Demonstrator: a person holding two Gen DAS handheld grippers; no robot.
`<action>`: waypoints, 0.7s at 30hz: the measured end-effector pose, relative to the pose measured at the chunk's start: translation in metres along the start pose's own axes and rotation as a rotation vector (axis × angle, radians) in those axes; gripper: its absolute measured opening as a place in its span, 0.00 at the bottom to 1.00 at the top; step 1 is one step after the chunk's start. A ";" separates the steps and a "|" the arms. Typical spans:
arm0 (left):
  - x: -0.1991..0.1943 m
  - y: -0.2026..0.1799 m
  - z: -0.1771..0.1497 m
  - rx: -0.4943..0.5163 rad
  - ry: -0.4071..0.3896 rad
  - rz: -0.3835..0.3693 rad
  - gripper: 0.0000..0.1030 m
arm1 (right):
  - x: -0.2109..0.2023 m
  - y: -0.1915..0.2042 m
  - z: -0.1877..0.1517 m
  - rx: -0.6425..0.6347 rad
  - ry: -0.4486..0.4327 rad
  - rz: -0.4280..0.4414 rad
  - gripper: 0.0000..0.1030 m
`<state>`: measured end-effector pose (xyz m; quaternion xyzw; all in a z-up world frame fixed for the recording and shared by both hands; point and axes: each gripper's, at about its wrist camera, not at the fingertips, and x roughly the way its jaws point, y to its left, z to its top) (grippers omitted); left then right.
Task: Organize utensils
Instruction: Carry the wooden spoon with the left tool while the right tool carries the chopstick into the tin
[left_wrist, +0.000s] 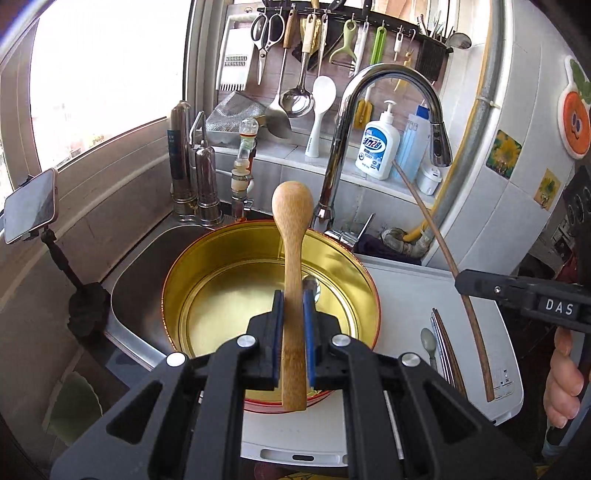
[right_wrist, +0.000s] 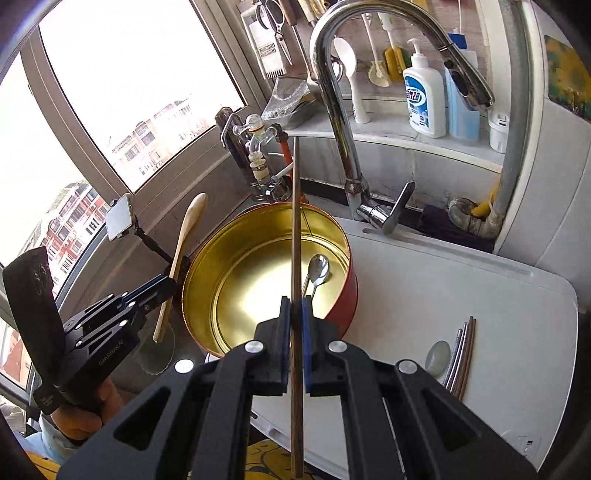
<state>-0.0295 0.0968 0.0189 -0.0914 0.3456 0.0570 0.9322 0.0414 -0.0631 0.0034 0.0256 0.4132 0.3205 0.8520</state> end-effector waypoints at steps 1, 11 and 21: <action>-0.002 0.009 0.001 -0.015 -0.001 0.002 0.10 | 0.006 0.008 0.004 -0.013 0.003 0.008 0.06; 0.018 0.066 0.009 -0.113 0.042 0.008 0.10 | 0.067 0.050 0.031 -0.058 0.081 0.046 0.06; 0.075 0.081 0.019 -0.153 0.144 -0.009 0.10 | 0.131 0.027 0.041 0.055 0.212 0.040 0.06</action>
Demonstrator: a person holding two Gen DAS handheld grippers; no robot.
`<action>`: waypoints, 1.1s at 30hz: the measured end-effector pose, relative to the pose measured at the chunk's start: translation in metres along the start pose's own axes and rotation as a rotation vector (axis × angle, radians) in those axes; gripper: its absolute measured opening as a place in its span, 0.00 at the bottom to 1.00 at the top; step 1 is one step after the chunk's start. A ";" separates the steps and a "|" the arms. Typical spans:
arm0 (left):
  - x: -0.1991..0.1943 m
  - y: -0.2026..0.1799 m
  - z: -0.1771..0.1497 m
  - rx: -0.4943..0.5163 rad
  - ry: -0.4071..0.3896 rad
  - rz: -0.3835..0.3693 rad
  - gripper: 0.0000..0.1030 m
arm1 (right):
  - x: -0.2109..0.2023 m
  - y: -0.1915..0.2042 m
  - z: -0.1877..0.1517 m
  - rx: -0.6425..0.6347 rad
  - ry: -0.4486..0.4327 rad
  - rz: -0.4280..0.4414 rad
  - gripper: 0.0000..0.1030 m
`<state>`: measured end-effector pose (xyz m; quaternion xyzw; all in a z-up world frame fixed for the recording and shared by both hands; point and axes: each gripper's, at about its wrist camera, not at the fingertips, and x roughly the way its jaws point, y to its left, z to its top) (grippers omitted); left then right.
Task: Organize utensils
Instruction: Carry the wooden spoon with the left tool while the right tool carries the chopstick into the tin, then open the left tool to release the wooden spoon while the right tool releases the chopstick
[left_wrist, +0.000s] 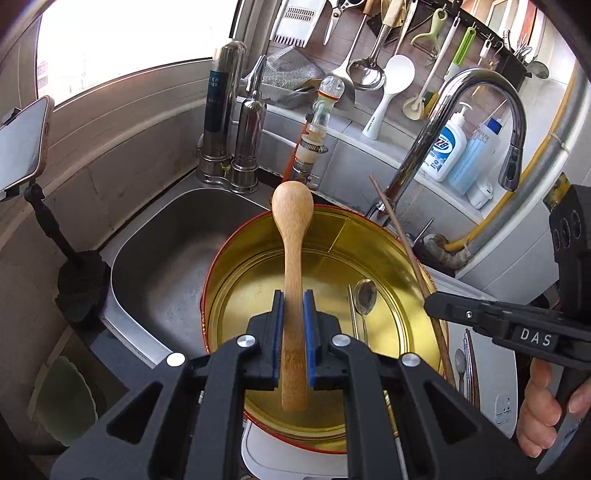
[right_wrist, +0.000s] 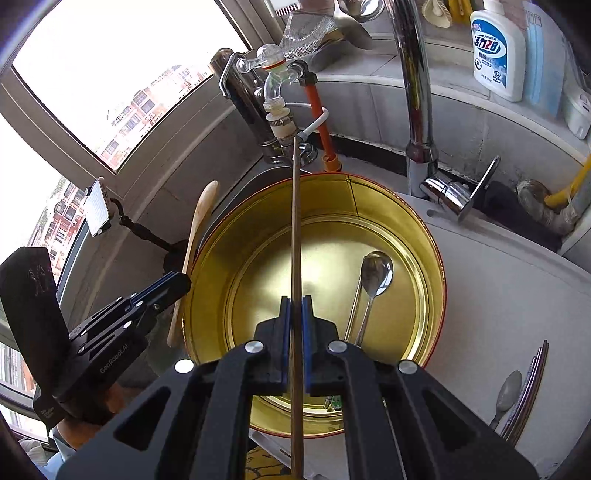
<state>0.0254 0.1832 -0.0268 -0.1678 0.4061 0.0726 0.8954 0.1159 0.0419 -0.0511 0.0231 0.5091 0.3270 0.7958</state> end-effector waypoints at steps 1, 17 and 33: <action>0.005 0.000 0.003 0.002 0.010 0.004 0.10 | 0.006 -0.001 0.002 0.005 0.008 0.002 0.06; 0.075 -0.013 0.001 0.060 0.175 0.026 0.10 | 0.071 -0.027 0.009 0.050 0.141 -0.017 0.06; 0.063 -0.028 -0.010 0.201 0.122 0.189 0.58 | 0.049 -0.026 0.012 0.054 0.063 -0.037 0.45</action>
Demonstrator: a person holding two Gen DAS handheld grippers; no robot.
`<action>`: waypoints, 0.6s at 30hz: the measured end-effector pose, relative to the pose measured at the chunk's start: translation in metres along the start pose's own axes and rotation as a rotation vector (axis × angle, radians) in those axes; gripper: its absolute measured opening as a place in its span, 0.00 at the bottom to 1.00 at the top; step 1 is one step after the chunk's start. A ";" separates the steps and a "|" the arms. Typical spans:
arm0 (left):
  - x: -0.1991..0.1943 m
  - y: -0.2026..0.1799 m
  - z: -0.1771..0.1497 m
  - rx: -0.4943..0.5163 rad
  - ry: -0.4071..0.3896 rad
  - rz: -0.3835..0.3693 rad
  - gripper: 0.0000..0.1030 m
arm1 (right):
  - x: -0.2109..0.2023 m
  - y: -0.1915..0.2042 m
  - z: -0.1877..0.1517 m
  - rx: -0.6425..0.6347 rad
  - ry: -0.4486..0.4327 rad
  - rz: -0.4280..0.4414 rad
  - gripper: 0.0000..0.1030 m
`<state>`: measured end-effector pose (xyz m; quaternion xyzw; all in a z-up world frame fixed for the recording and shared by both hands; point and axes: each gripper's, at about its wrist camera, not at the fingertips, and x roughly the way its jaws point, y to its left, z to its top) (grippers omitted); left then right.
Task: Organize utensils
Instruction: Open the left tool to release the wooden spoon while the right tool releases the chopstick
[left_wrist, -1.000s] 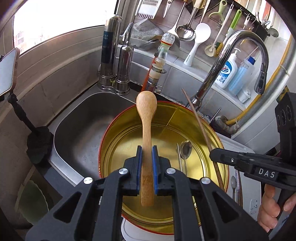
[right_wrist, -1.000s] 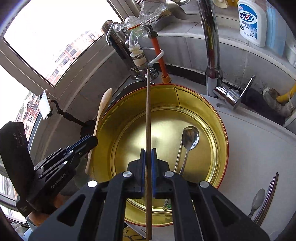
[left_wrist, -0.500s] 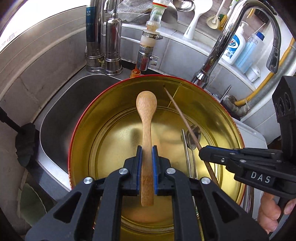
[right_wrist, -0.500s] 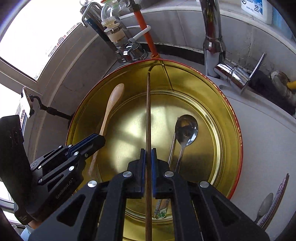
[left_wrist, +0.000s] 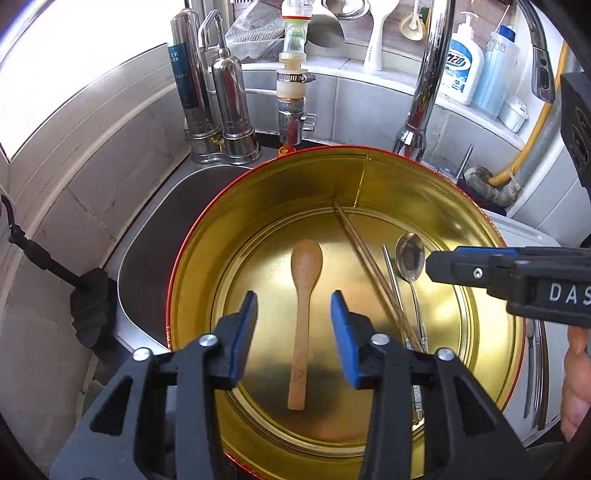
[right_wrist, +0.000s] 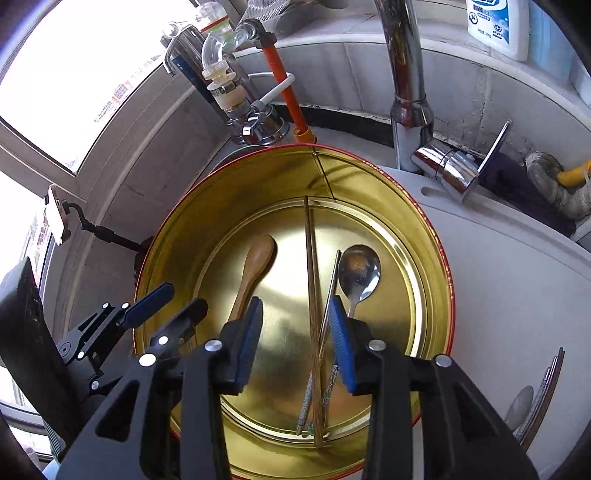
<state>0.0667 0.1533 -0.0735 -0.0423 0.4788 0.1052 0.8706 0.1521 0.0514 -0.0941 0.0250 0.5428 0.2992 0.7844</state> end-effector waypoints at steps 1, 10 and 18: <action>-0.002 0.001 0.000 0.002 -0.014 0.009 0.62 | -0.002 0.001 0.000 -0.002 -0.013 0.005 0.50; 0.000 0.009 -0.004 -0.026 -0.003 0.017 0.64 | -0.004 -0.005 -0.004 0.015 -0.014 0.003 0.63; -0.007 0.009 -0.007 -0.050 -0.017 -0.014 0.70 | -0.013 -0.001 -0.007 0.009 -0.035 0.036 0.78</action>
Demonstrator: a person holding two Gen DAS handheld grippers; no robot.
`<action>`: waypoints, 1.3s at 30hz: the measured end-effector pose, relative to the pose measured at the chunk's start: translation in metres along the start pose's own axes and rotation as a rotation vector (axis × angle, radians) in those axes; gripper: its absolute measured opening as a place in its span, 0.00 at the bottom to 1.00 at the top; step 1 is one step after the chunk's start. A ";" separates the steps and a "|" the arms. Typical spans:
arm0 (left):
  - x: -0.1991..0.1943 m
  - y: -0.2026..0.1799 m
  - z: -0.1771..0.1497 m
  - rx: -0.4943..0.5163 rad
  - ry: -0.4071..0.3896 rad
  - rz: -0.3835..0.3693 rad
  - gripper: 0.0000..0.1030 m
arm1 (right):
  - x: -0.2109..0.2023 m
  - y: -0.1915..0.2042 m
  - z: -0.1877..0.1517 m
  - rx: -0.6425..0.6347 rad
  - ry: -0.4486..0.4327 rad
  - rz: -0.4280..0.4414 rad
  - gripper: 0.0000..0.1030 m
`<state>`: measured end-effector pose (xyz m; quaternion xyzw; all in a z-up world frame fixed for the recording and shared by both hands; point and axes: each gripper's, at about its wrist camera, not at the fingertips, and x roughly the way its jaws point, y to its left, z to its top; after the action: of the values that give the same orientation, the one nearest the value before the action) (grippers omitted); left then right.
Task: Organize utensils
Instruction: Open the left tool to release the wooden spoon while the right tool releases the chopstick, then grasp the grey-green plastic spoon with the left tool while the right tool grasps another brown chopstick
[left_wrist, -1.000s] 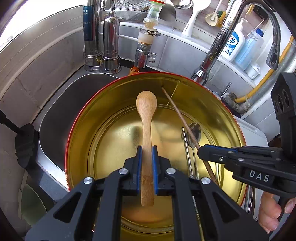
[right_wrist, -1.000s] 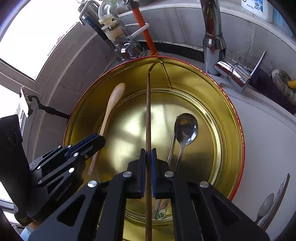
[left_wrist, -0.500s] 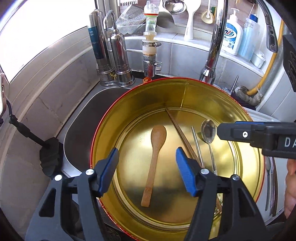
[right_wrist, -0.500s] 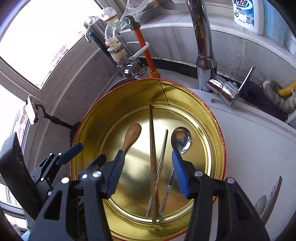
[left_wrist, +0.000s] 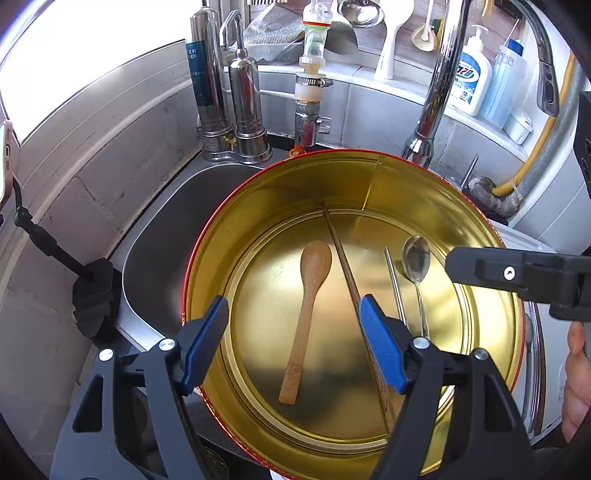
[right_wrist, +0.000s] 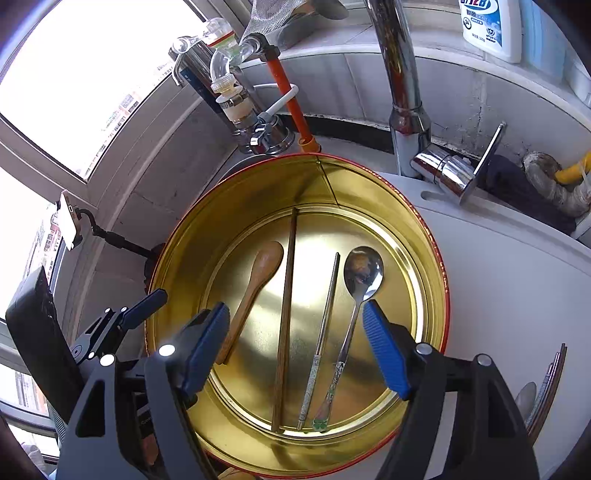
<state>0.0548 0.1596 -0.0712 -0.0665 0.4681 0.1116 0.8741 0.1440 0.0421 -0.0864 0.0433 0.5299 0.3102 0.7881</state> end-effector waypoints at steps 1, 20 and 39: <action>-0.004 0.000 -0.002 -0.004 -0.012 -0.016 0.71 | -0.004 0.000 -0.001 0.005 -0.017 0.012 0.84; -0.078 -0.051 -0.026 0.105 -0.216 -0.291 0.81 | -0.121 -0.072 -0.070 0.194 -0.290 -0.105 0.91; -0.004 -0.248 -0.097 0.543 0.092 -0.440 0.81 | -0.119 -0.213 -0.152 0.221 -0.072 -0.460 0.91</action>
<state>0.0387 -0.1016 -0.1186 0.0641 0.4941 -0.2109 0.8410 0.0785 -0.2325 -0.1407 0.0184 0.5283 0.0613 0.8467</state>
